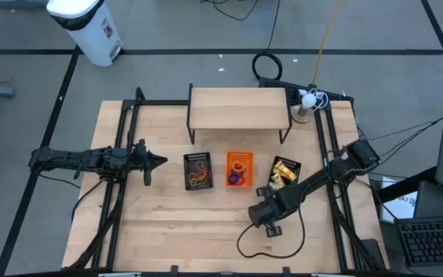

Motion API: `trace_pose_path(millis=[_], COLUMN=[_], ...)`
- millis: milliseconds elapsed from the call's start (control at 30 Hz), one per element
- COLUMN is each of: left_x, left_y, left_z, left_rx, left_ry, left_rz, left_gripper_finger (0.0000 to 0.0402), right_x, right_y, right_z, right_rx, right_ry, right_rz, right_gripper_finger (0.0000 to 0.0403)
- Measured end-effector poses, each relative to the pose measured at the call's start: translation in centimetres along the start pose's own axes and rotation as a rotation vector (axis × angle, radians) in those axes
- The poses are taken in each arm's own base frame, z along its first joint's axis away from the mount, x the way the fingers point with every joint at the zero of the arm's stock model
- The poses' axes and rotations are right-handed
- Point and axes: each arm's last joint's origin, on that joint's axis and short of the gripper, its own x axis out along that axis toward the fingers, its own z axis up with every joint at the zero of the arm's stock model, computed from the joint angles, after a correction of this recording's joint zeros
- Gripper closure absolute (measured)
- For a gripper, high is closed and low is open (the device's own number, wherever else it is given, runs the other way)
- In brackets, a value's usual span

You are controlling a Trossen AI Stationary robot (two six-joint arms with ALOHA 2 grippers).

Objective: Pick & Place Office Desk Supplies
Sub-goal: Put the red rubber band into the left black bin

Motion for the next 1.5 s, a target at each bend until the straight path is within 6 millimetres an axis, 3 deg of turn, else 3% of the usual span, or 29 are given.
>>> trace_pose_path(millis=[267, 600, 767, 1033, 1200, 1333, 1500], left_x=[0.0, 0.0, 0.0, 0.7, 1.8, 2.7, 4.1], left_y=[0.0, -0.1, -0.8, -2.3, -3.3, -4.2, -5.4], left_z=[0.0, 0.2, 0.7, 2.4, 2.9, 3.2, 4.8], left_rx=[-0.001, -0.007, -0.025, -0.03, 0.009, 0.025, 0.066], left_ry=[0.0, -0.014, -0.036, -0.148, -0.183, -0.179, -0.136], left_rz=[0.0, -0.011, -0.202, -0.363, -0.396, -0.444, -0.431], left_gripper_finger=[0.0385, 0.0385, 0.0385, 0.0384, 0.0377, 0.0336, 0.025], right_x=[-1.2, -8.8, -11.9, -11.5, -10.9, -10.6, -11.4], right_y=[0.0, 0.6, -0.2, -4.5, -6.3, -6.4, -6.4], right_z=[0.9, 2.1, 2.5, 2.2, 2.3, 2.6, 3.0], right_rx=[-0.037, -0.173, -0.23, -0.15, -0.128, -0.162, -0.166], right_ry=[-0.127, -0.548, -0.77, -0.969, -0.971, -0.994, -1.08], right_rz=[0.02, -0.028, -0.035, -0.055, -0.045, -0.033, -0.028], right_gripper_finger=[0.04, 0.0401, 0.0402, 0.0402, 0.0402, 0.0402, 0.0403])
